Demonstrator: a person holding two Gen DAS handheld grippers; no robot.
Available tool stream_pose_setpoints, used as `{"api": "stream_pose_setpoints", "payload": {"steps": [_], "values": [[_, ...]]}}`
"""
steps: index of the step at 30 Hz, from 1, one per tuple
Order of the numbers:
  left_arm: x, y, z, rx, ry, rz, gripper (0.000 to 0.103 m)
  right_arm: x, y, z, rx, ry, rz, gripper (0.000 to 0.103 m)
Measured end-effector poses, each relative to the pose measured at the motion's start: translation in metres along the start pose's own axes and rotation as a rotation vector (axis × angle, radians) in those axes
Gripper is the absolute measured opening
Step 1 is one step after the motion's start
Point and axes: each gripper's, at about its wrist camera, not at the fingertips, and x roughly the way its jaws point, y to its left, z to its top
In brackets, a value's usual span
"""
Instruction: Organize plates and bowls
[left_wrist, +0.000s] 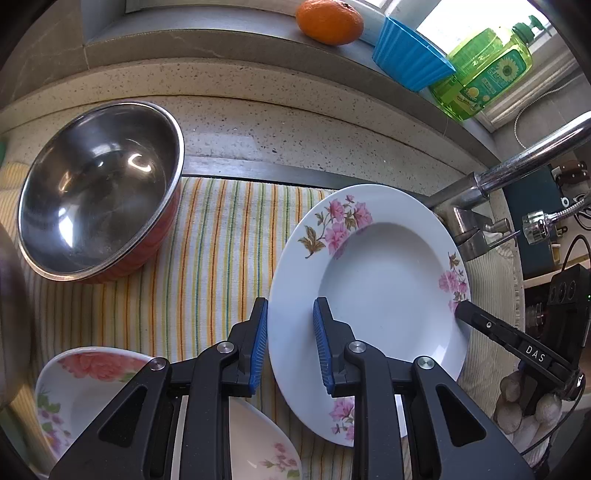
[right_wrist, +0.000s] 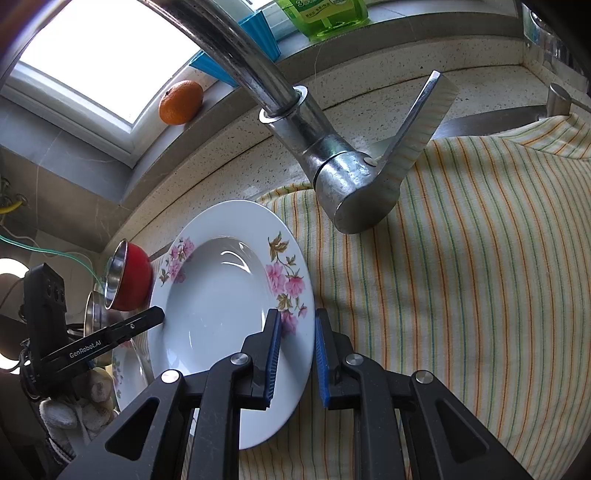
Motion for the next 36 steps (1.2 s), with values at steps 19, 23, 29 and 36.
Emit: {"api": "stream_pose_setpoints", "payload": {"steps": [19, 23, 29, 36], "values": [[-0.003, -0.009, -0.011, 0.005, -0.013, 0.013, 0.023, -0.005, 0.001, -0.001, -0.006, -0.005, -0.015, 0.016], [-0.003, -0.013, -0.016, 0.003, -0.010, 0.007, 0.023, -0.008, 0.000, -0.003, -0.007, -0.007, -0.017, 0.016], [-0.006, -0.020, -0.027, 0.002, -0.012, 0.000, 0.023, -0.015, -0.003, -0.008, -0.006, -0.012, -0.018, 0.016], [-0.011, -0.026, -0.043, -0.002, -0.015, -0.001, 0.023, -0.024, -0.005, -0.017, -0.011, -0.017, -0.019, 0.016]]}}
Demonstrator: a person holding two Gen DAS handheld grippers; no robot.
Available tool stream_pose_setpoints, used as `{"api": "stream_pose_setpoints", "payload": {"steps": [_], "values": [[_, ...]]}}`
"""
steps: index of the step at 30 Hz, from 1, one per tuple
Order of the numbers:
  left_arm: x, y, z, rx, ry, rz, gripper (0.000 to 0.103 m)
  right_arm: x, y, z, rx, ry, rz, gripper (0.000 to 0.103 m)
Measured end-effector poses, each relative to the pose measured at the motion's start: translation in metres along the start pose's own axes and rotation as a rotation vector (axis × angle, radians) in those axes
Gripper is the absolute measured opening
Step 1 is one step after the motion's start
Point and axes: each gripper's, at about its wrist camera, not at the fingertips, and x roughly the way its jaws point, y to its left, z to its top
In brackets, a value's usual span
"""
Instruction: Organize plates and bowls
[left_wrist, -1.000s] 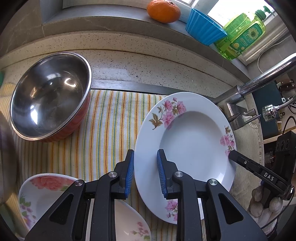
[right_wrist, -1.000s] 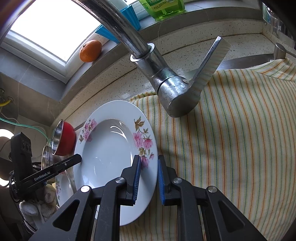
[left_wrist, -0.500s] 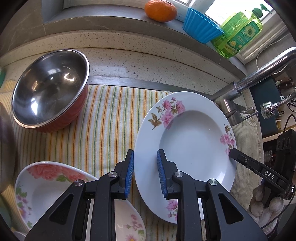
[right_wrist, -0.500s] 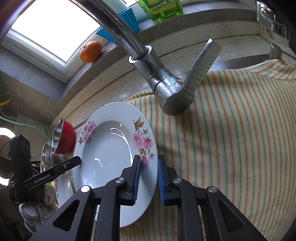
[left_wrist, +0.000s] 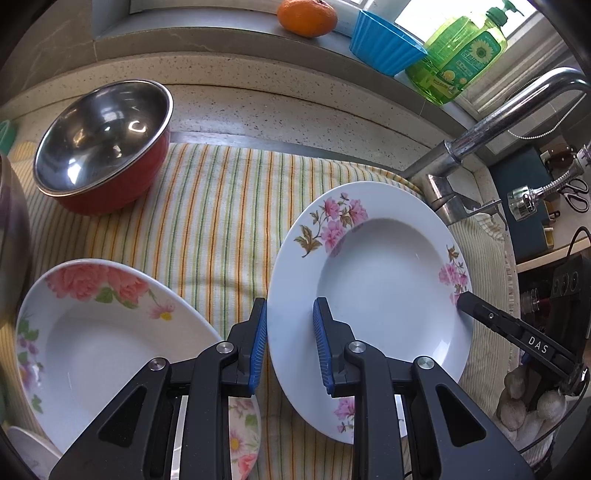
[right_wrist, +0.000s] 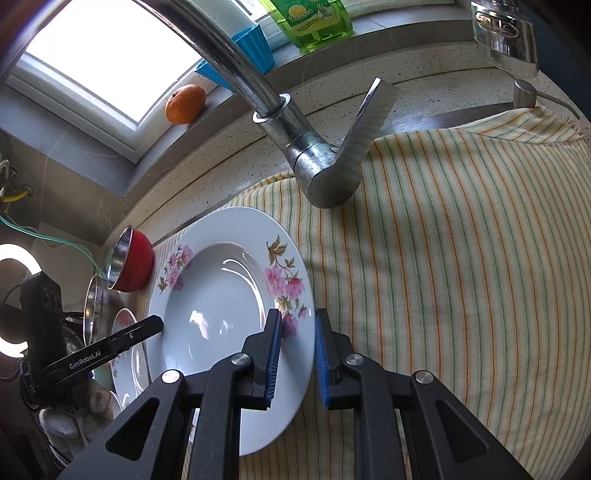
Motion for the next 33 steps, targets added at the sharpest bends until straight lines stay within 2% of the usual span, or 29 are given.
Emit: {"api": "stream_pose_setpoints", "payload": {"steps": [24, 33], "values": [[-0.034, -0.018, -0.077, -0.011, -0.022, 0.008, 0.023, -0.035, -0.003, -0.068, -0.017, -0.005, 0.006, 0.016], [-0.036, -0.020, -0.101, -0.051, -0.009, 0.001, 0.023, -0.036, -0.008, -0.091, 0.002, 0.009, 0.006, 0.016]]}}
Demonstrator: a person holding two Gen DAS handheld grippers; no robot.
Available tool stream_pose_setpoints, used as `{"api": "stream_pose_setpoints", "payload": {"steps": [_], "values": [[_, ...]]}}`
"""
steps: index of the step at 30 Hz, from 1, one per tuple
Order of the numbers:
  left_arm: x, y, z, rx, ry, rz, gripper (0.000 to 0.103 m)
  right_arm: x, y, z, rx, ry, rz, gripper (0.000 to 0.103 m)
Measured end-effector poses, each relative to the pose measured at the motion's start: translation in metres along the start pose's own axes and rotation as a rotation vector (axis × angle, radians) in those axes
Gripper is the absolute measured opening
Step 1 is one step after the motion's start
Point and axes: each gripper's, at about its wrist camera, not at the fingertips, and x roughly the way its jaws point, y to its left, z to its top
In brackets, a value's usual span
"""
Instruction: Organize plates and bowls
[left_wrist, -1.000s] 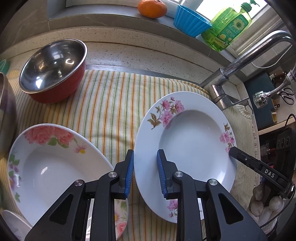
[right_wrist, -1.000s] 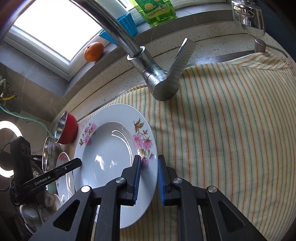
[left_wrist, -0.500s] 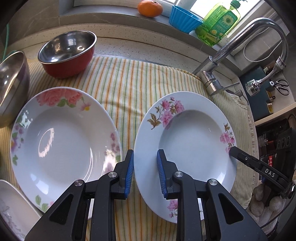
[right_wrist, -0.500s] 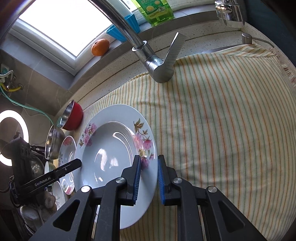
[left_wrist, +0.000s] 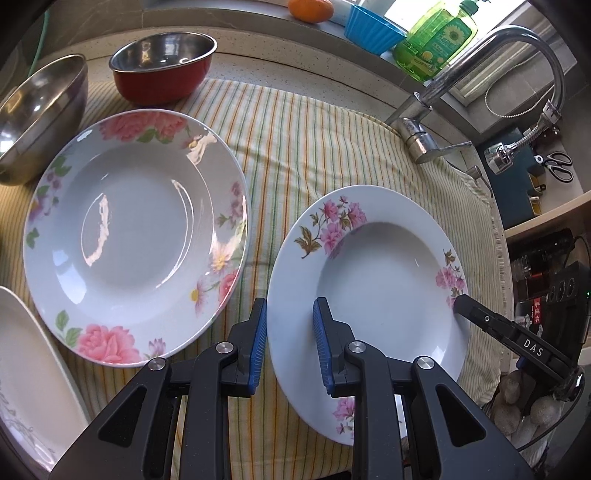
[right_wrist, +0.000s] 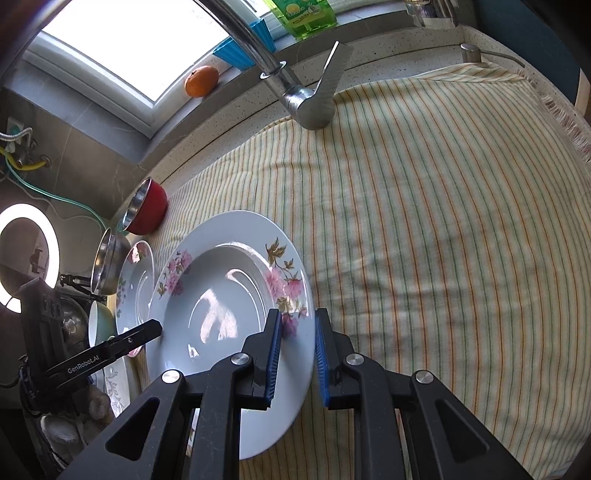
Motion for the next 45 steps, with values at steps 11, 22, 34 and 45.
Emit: {"api": "stream_pose_setpoints", "payload": {"steps": [11, 22, 34, 45], "values": [[-0.005, 0.005, -0.015, -0.005, -0.010, 0.013, 0.023, 0.002, 0.002, -0.016, 0.005, 0.017, 0.008, 0.016], [-0.008, 0.015, -0.030, -0.011, 0.001, 0.019, 0.023, 0.007, 0.011, -0.028, -0.021, 0.038, 0.002, 0.016], [-0.006, 0.023, -0.044, -0.010, 0.008, 0.032, 0.023, 0.011, 0.015, -0.043, -0.036, 0.049, -0.004, 0.016], [-0.006, 0.026, -0.048, -0.006, 0.010, 0.023, 0.023, 0.013, 0.015, -0.046, -0.049, 0.064, -0.005, 0.016]]}}
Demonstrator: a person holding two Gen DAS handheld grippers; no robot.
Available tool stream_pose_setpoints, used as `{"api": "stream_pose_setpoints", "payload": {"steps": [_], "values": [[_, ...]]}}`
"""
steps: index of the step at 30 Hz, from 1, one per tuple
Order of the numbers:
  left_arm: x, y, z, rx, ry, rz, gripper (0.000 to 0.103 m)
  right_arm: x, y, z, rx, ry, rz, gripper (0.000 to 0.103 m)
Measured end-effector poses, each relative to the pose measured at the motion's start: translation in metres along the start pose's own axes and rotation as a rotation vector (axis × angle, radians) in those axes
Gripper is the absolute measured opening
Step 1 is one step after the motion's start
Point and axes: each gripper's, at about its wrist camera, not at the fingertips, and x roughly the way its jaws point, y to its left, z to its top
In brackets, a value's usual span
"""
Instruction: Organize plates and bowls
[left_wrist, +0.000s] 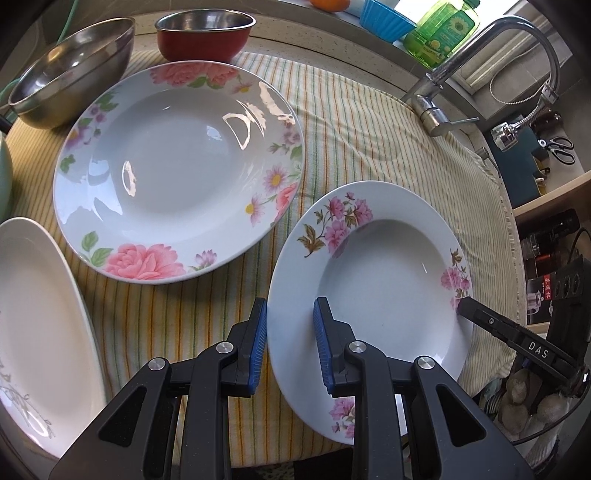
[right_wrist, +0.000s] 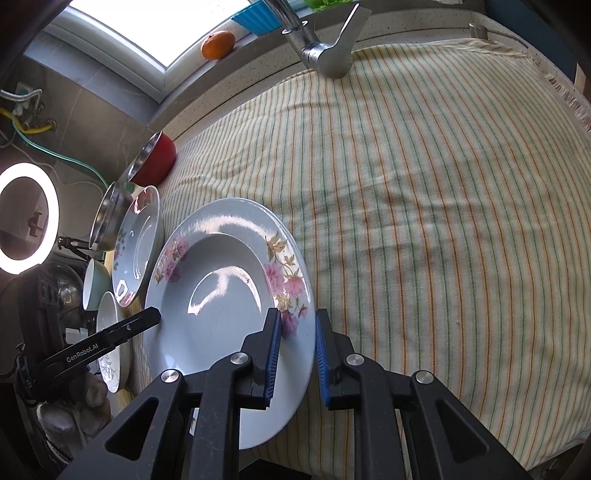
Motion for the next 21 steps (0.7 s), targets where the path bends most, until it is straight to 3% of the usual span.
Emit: {"api": "stream_pose_setpoints", "payload": {"steps": [21], "values": [[-0.007, 0.003, 0.000, 0.028, 0.014, -0.021, 0.023, -0.012, 0.010, 0.004, -0.049, -0.021, -0.063, 0.019]]}}
